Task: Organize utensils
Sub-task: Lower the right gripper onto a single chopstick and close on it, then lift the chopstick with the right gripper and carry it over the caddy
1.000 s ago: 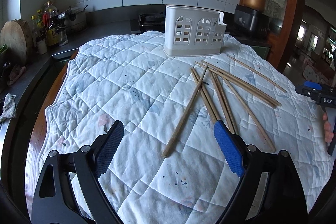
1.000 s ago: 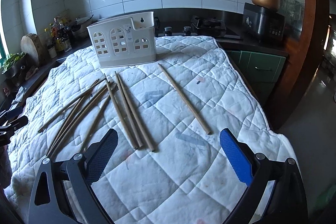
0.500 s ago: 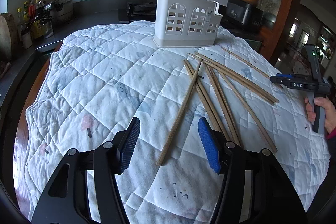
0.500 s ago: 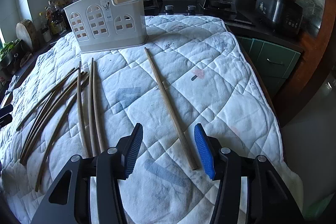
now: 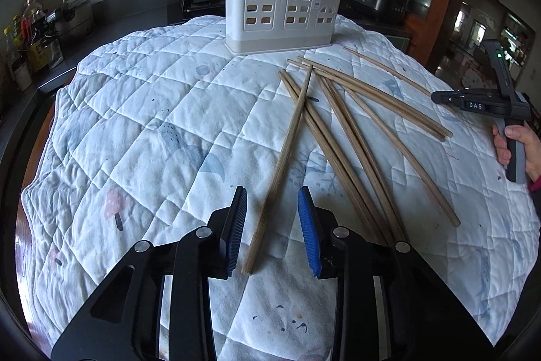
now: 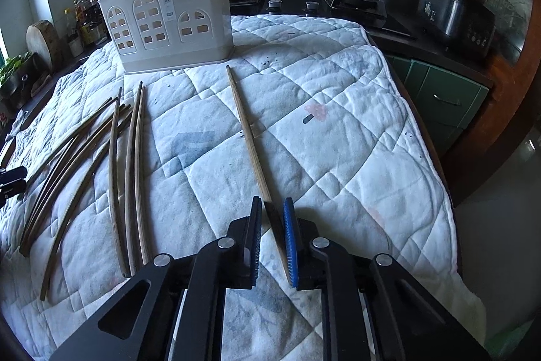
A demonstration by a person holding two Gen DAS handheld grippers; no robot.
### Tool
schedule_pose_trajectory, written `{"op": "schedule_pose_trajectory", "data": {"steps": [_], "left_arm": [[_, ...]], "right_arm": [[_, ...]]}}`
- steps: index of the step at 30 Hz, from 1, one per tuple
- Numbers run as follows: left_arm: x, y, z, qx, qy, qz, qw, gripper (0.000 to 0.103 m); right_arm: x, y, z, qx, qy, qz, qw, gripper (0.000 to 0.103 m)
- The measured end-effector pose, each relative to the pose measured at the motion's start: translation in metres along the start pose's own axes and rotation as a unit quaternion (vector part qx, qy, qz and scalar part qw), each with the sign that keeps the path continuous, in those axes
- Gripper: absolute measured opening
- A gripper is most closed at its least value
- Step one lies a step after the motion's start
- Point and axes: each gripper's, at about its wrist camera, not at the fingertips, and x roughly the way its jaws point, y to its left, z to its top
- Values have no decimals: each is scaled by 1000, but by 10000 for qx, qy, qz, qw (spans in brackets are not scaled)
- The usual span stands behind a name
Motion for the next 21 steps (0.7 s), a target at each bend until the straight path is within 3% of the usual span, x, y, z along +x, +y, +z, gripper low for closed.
{"op": "schedule_pose_trajectory", "data": {"steps": [3, 9, 13, 18, 21], "left_arm": [[4, 1, -1, 51, 102, -60, 9999, 20], [8, 1, -4, 96, 217, -23, 9997, 19], [10, -4, -5, 265, 260, 188, 9991, 15], [6, -9, -3, 325, 195, 442, 9983, 6], [-5, -11, 0, 320, 66, 364, 9988, 6]], "right_arm": [[0, 0, 0, -35, 2, -4, 10000, 11], [3, 2, 0, -131, 3, -67, 9999, 12], [2, 7, 0, -244, -14, -185, 9995, 11], [-8, 15, -2, -327, -155, -230, 9991, 9], [-22, 21, -2, -329, -306, -241, 9987, 8]]}}
